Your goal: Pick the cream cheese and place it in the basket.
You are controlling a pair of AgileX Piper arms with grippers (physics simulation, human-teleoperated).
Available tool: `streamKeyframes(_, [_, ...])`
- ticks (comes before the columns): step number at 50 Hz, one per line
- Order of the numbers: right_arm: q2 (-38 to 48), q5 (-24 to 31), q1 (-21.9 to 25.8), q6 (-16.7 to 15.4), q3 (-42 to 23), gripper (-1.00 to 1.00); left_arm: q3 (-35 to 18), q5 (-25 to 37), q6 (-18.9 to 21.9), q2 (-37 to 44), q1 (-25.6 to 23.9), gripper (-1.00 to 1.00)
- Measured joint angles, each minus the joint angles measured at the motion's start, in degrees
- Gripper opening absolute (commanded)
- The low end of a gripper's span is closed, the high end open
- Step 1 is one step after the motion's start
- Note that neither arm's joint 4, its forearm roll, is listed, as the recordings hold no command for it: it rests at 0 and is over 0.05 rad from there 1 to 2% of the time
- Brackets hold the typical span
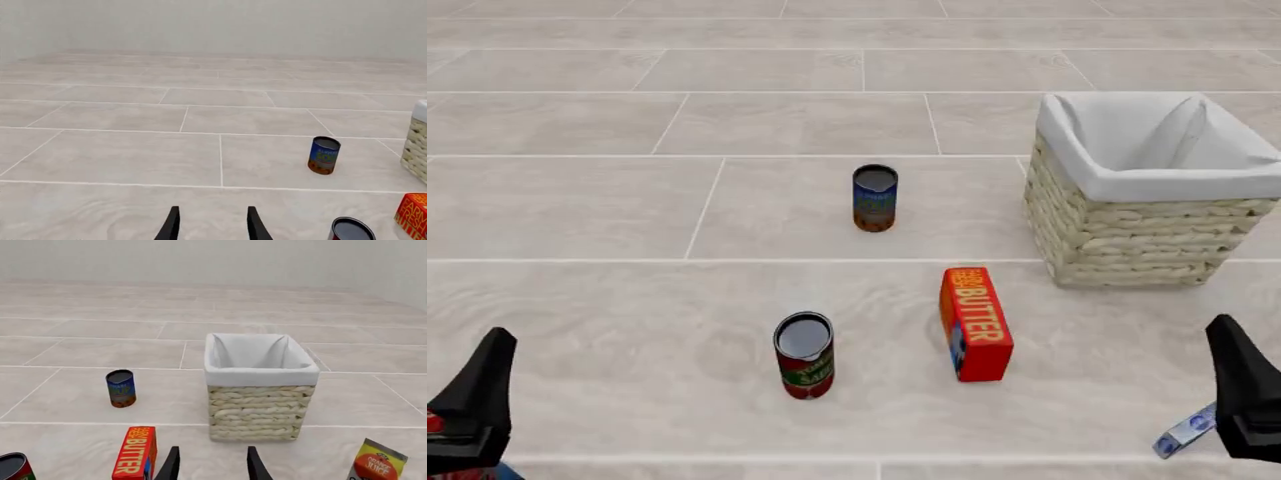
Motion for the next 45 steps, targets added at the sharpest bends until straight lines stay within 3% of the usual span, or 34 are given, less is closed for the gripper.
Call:
streamKeyframes(12, [5.57,4.98,-1.40,0.20,-7.86,1.00,0.00,0.50,-0.22,0.12,0.00,1.00])
streamKeyframes(18, [9.49,9.18,-2.00,2.25,-12.70,1.00,0.36,0.10,-0.23,1.21,-0.24,1.00])
streamKeyframes(31, [14.14,22.03,-2.87,5.08,-25.42,1.00,0.89,-4.50,-0.60,9.40,-0.97,1.00])
streamKeyframes(45, [18.43,40.20,-1.64,7.03,-38.68,1.00,0.61,-3.90,-0.40,11.67,-3.22,1.00])
